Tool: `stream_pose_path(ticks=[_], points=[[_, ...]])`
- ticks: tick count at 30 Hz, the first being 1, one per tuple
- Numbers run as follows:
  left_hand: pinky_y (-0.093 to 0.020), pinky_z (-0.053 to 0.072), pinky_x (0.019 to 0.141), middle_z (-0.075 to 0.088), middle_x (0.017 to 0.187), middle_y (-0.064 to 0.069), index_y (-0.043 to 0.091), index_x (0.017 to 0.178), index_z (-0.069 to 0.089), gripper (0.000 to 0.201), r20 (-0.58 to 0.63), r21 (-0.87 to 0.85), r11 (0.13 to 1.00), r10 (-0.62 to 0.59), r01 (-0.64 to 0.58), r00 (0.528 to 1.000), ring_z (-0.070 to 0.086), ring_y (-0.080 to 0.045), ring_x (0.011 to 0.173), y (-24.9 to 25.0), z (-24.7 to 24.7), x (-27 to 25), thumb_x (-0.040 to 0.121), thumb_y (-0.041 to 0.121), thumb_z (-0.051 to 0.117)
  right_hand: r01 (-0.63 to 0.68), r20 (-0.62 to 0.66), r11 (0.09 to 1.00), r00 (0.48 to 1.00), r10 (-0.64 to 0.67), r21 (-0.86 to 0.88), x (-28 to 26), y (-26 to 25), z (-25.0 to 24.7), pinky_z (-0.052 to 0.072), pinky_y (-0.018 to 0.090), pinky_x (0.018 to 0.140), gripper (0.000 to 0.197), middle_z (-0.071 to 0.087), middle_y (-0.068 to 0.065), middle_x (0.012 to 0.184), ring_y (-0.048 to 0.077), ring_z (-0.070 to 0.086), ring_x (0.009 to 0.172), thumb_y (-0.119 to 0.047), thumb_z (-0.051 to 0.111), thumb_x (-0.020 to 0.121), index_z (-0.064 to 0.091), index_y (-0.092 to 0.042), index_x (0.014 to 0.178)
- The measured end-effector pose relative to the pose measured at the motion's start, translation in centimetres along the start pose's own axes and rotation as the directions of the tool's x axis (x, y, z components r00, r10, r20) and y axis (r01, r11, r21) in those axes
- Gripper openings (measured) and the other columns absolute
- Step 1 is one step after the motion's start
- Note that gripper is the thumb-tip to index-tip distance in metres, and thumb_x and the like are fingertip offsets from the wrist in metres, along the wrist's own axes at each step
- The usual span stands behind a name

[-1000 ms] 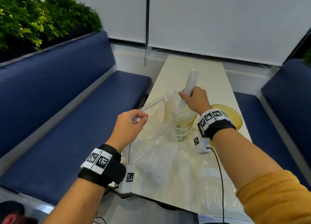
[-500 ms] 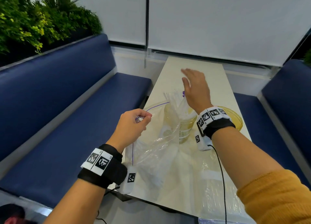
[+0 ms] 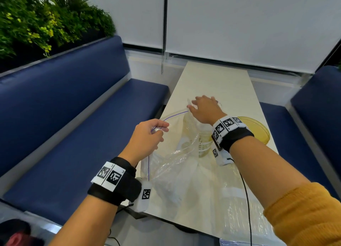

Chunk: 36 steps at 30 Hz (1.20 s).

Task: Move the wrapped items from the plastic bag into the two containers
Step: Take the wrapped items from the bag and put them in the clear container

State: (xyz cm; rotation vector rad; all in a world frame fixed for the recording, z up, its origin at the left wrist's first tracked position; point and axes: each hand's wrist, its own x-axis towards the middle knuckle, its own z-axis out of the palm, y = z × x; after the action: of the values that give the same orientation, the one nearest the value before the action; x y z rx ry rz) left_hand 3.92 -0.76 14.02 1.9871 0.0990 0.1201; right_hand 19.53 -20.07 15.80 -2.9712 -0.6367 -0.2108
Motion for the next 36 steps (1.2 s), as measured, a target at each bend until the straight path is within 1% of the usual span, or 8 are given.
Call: stream_pose_path(ticks=[5, 8, 11, 14, 19, 25, 33, 36], points=[[-0.03, 0.055, 0.081, 0.07, 0.126, 0.01, 0.021, 0.123, 0.07, 0.044, 0.079, -0.161, 0.987, 0.024, -0.011, 0.997, 0.066, -0.016, 0.106, 0.4, 0.3, 0.0, 0.103, 0.008, 0.034, 0.086, -0.301, 0.929, 0.953, 0.029, 0.361, -1.9, -3.6, -4.8, 0.049, 0.032, 0.079, 0.03, 0.072, 0.002, 0.097, 0.018, 0.064, 0.085, -0.037, 0.057, 0.097, 0.076, -0.014, 0.095], [-0.039, 0.056, 0.096, 0.072, 0.123, 0.008, 0.021, 0.121, 0.073, 0.045, 0.106, -0.269, 0.963, 0.038, -0.008, 0.994, 0.065, -0.016, 0.115, 1.0, 0.8, 0.0, 0.1, 0.03, 0.034, 0.273, -0.054, 0.886, 0.961, -0.273, 0.374, -4.6, -7.2, -7.2, 0.043, 0.026, 0.061, 0.028, 0.066, 0.0, 0.065, 0.009, 0.052, 0.056, -0.025, 0.061, 0.093, 0.075, -0.008, 0.076], [-0.045, 0.055, 0.1, 0.072, 0.1, -0.004, 0.024, 0.089, 0.075, 0.041, 0.081, -0.356, 0.934, 0.043, -0.011, 0.996, 0.065, -0.019, 0.101, 0.6, 0.9, 0.0, 0.099, 0.03, 0.036, 0.338, 0.272, 0.919, 0.882, -0.384, 0.203, -6.1, -9.2, -5.9, 0.053, 0.034, 0.071, 0.016, 0.07, 0.002, 0.08, 0.016, 0.061, 0.071, -0.013, 0.061, 0.091, 0.077, -0.011, 0.09], [-0.035, 0.049, 0.101, 0.076, 0.107, -0.001, 0.026, 0.109, 0.077, 0.043, 0.074, -0.468, 0.883, 0.0, 0.035, 0.997, 0.065, -0.015, 0.107, -0.2, 0.8, -0.2, 0.104, 0.03, 0.034, 0.281, 0.466, 0.895, 0.777, -0.423, 0.345, -6.6, -9.4, -3.8, 0.051, 0.021, 0.076, 0.032, 0.071, -0.004, 0.109, 0.003, 0.062, 0.082, -0.012, 0.078, 0.082, 0.069, -0.017, 0.113], [-0.032, 0.05, 0.083, 0.071, 0.131, 0.003, 0.018, 0.125, 0.073, 0.044, 0.106, -0.639, 0.754, -0.109, 0.151, 0.988, 0.061, -0.018, 0.118, -0.7, 0.5, -0.4, 0.095, 0.038, 0.047, 0.283, 0.49, 0.872, 0.737, -0.465, 0.4, -7.4, -9.8, -0.8, 0.036, 0.009, 0.066, 0.057, 0.063, -0.006, 0.12, -0.005, 0.05, 0.075, -0.035, 0.086, 0.077, 0.058, -0.018, 0.124], [-0.04, 0.044, 0.113, 0.073, 0.127, 0.007, 0.019, 0.125, 0.073, 0.038, 0.083, -0.611, 0.778, -0.118, 0.144, 0.99, 0.061, -0.016, 0.127, -0.8, 0.3, -0.4, 0.098, 0.036, 0.053, 0.286, 0.531, 0.834, 0.663, -0.528, 0.473, -8.0, -10.1, 0.7, 0.033, 0.012, 0.069, 0.044, 0.051, -0.012, 0.105, -0.005, 0.046, 0.075, -0.036, 0.07, 0.092, 0.057, -0.018, 0.13], [-0.049, 0.053, 0.104, 0.074, 0.122, 0.003, 0.021, 0.122, 0.073, 0.06, 0.046, -0.428, 0.903, -0.031, 0.047, 0.998, 0.067, -0.025, 0.119, -2.0, -0.1, 0.0, 0.108, 0.054, 0.024, 0.177, 0.3, 0.74, 0.835, -0.462, 0.649, -7.3, -8.6, -0.9, 0.043, 0.016, 0.079, 0.01, 0.065, -0.01, 0.112, -0.014, 0.058, 0.089, -0.031, 0.053, 0.104, 0.061, -0.037, 0.105], [-0.048, 0.051, 0.106, 0.072, 0.128, 0.002, 0.022, 0.126, 0.07, 0.067, 0.099, -0.443, 0.896, 0.018, 0.028, 0.995, 0.064, -0.019, 0.124, -2.5, 0.0, -0.1, 0.099, 0.069, 0.032, 0.165, 0.125, 0.739, 0.939, -0.321, 0.653, -6.6, -8.3, -2.0, 0.044, 0.027, 0.088, 0.016, 0.059, -0.012, 0.105, 0.006, 0.058, 0.096, -0.033, 0.052, 0.104, 0.049, -0.046, 0.095]])
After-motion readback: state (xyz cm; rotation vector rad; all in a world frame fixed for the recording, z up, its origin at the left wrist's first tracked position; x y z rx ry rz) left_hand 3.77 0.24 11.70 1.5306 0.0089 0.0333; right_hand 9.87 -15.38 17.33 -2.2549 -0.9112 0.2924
